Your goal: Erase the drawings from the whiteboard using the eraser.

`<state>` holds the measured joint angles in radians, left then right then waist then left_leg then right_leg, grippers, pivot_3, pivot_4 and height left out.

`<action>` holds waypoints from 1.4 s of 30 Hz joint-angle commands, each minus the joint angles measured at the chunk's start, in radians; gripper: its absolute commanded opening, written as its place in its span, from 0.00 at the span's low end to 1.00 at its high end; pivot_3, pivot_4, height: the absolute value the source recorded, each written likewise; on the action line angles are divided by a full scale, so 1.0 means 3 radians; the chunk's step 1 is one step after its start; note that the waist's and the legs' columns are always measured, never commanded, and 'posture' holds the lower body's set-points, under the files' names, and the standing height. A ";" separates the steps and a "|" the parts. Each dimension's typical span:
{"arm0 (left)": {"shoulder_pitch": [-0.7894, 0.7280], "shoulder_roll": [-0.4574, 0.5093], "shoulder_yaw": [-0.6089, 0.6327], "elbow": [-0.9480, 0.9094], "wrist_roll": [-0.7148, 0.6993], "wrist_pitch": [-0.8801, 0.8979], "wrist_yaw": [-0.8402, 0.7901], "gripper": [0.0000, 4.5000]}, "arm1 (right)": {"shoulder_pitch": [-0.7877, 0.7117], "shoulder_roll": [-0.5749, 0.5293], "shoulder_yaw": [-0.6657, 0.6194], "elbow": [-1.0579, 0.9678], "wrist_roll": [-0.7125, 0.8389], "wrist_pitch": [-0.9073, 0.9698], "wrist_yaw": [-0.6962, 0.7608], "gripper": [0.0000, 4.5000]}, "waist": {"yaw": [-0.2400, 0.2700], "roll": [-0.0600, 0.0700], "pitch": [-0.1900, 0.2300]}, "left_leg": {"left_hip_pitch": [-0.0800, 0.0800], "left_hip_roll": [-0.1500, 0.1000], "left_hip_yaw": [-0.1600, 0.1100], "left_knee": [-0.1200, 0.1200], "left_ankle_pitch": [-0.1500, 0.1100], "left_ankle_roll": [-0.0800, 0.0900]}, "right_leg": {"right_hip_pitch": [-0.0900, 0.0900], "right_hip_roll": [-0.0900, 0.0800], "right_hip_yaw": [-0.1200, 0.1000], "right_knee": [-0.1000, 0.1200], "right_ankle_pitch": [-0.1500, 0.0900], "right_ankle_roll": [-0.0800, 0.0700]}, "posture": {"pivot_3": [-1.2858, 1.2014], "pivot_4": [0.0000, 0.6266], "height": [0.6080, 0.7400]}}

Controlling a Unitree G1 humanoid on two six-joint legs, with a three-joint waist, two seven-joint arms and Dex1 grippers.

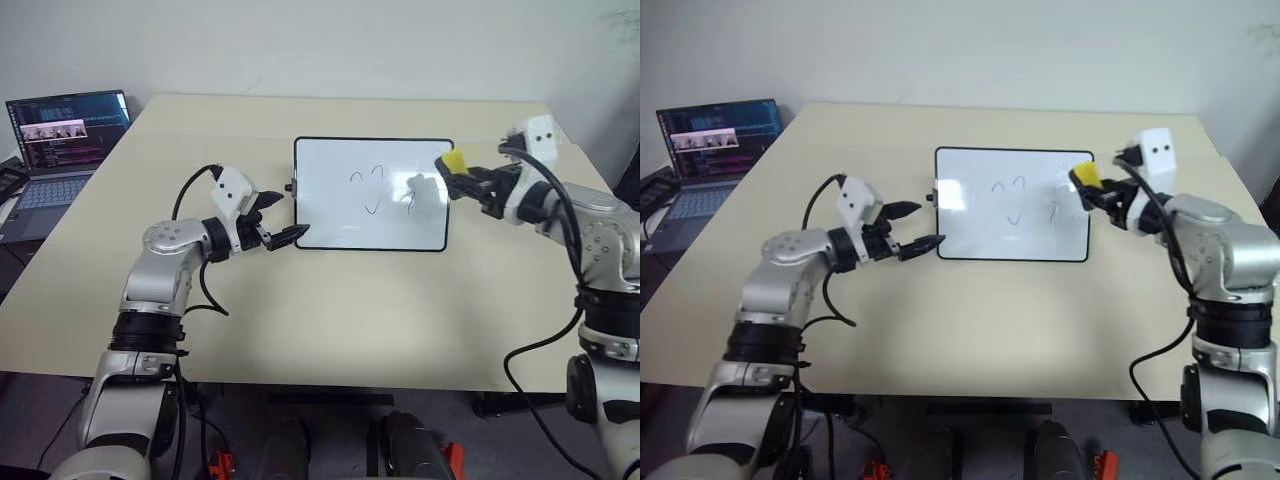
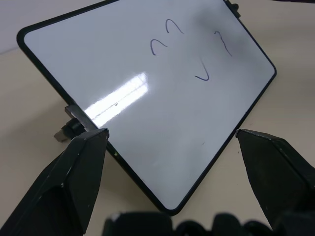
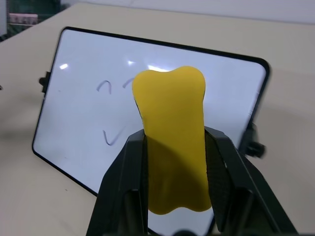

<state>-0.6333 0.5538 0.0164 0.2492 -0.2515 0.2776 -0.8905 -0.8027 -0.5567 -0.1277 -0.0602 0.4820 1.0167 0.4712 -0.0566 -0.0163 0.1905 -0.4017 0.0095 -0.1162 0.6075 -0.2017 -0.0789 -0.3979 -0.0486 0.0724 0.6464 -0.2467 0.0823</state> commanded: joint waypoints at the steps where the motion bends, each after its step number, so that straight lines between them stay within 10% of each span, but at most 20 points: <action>1: 0.0030 0.0020 0.0092 -0.0186 0.0019 -0.0038 0.0140 1.00 | -0.0192 0.0110 0.0111 -0.0043 -0.0113 -0.0260 -0.0042 0.27 | -0.0001 0.0000 0.0000 | 0.0000 0.0000 0.0000 0.0000 0.0000 0.0000 | 0.0000 0.0000 0.0000 0.0000 0.0000 0.0000 | 0.52 0.24 1.00; 13: -0.0026 -0.0125 0.0014 -0.0085 0.0152 -0.0163 0.0373 1.00 | -0.1037 0.1084 0.1166 0.1638 -0.1385 -0.1610 -0.0558 0.27 | -0.0046 0.0000 0.0000 | -0.0008 0.0002 0.0004 -0.0002 0.0001 -0.0001 | -0.0023 0.0001 0.0002 0.0013 0.0003 -0.0004 | 0.52 0.24 1.00; 42: 0.0054 -0.0104 -0.0061 -0.0187 0.0149 -0.0131 0.0317 1.00 | -0.1312 0.1255 0.0882 0.2906 -0.1838 -0.2278 -0.0884 0.27 | -0.0103 0.0000 0.0000 | -0.0015 -0.0001 -0.0001 0.0000 0.0001 -0.0001 | -0.0029 0.0000 0.0000 0.0024 0.0003 -0.0005 | 0.52 0.24 1.00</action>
<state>-0.5946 0.5221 -0.0009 0.2050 -0.2115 0.2549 -0.7912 -1.1693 -0.1796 0.1420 0.7992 -0.0579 0.3482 0.2129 -0.0874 -0.0162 0.1905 -0.4058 0.0092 -0.1164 0.6076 -0.2014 -0.0792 -0.4066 -0.0485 0.0723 0.6544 -0.2458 0.0808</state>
